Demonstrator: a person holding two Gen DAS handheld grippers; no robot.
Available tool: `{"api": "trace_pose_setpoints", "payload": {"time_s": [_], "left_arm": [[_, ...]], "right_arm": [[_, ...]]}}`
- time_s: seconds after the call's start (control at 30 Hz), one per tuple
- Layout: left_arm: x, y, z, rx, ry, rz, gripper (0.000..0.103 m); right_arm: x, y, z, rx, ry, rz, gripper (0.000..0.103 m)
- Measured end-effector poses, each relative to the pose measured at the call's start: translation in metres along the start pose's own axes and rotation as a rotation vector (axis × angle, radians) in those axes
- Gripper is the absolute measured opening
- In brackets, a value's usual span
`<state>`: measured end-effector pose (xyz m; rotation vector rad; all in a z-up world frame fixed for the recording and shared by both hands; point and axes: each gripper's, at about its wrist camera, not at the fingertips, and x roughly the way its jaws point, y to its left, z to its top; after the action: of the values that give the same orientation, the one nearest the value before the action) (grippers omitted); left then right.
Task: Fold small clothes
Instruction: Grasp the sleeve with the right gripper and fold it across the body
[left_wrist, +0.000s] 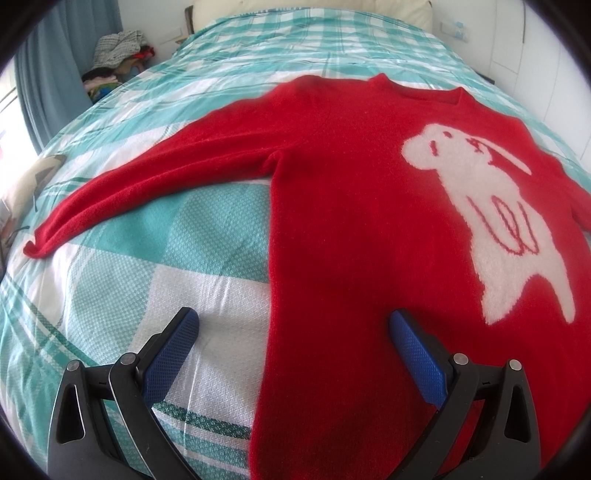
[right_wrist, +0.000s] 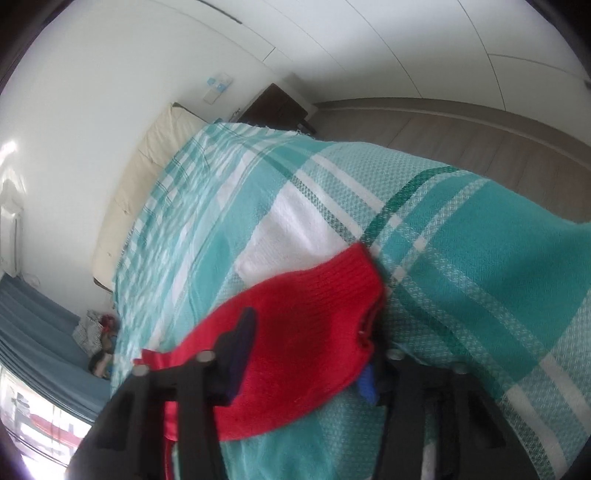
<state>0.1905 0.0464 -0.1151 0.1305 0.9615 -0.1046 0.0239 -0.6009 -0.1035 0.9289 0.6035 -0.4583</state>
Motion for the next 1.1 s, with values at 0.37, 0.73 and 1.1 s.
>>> {"api": "trace_pose_setpoints", "payload": {"time_s": [0.37,0.73,1.1], "left_arm": [[-0.078,0.059,0.013,-0.217,-0.29,0.05,0.102],[-0.064,0.085,0.013,-0.31,-0.222,0.094,0.102],[-0.05,0.092,0.015,-0.33,-0.161,0.072,0.102]], "right_arm": [[-0.068,0.203,-0.004,-0.391,-0.115,0.185,0.004],[0.005,0.447,-0.177,-0.802,0.133,0.384,0.004],[0.119,0.437,-0.297,-0.68,0.586,0.471,0.056]]}}
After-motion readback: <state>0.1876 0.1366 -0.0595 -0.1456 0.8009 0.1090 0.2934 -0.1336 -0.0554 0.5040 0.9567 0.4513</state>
